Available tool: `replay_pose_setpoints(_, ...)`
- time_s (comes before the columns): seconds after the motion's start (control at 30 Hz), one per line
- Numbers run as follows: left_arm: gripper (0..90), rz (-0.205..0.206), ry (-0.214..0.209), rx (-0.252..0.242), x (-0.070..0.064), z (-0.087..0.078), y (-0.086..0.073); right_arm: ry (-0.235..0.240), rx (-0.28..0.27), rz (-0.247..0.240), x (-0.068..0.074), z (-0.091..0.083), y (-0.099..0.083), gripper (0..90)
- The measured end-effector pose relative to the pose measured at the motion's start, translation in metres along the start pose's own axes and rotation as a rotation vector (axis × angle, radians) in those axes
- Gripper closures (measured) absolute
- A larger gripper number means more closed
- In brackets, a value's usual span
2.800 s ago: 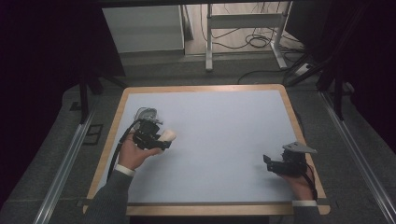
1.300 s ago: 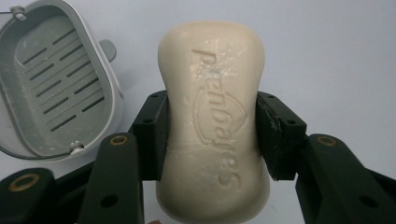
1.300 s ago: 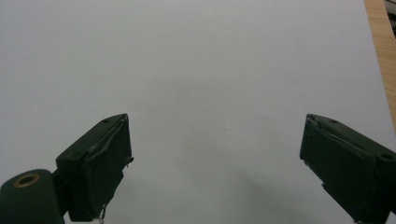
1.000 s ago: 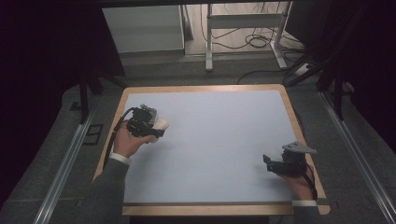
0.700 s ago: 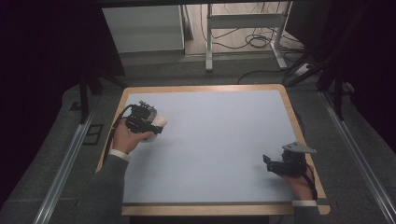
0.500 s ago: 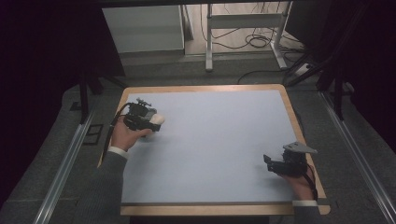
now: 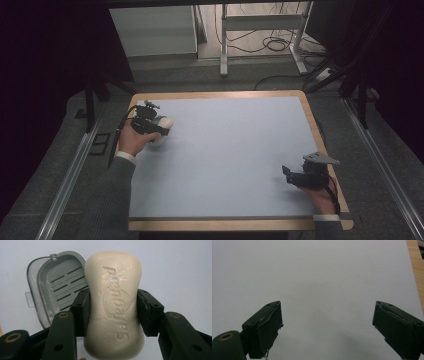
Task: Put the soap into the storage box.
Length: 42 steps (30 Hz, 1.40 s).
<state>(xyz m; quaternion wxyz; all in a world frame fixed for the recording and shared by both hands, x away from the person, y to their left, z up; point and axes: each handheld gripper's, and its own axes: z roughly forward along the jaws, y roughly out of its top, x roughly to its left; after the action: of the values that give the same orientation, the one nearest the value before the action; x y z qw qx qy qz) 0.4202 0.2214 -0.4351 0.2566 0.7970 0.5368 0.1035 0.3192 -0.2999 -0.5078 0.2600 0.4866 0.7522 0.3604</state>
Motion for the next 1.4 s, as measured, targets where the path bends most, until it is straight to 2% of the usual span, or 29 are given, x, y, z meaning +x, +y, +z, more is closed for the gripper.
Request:
replay_pose_setpoints(0.27, 49.4, -0.025, 0.016, 0.001, 0.008, 0.004, 0.003, -0.001, 0.000, 0.002, 0.000, 0.000, 0.000, 8.6)
replay_pose_setpoints(0.4, 49.4, -0.034, 0.040, 0.013, 0.014, 0.009, 0.004, 0.001, -0.001, 0.002, 0.000, 0.000, 0.000, 8.6)
replay_pose_setpoints(0.7, 49.4, -0.075, 0.051, 0.024, 0.024, 0.021, 0.007, -0.001, 0.000, 0.003, -0.001, 0.000, 0.000, 8.6)
replay_pose_setpoints(1.03, 49.3, -0.090, 0.077, 0.038, 0.031, 0.030, 0.007, -0.005, 0.003, 0.005, -0.001, 0.001, -0.001, 8.6)
replay_pose_setpoints(1.4, 49.2, -0.101, 0.081, 0.056, 0.035, 0.041, 0.002, -0.004, 0.009, 0.003, -0.001, 0.002, -0.001, 8.6)
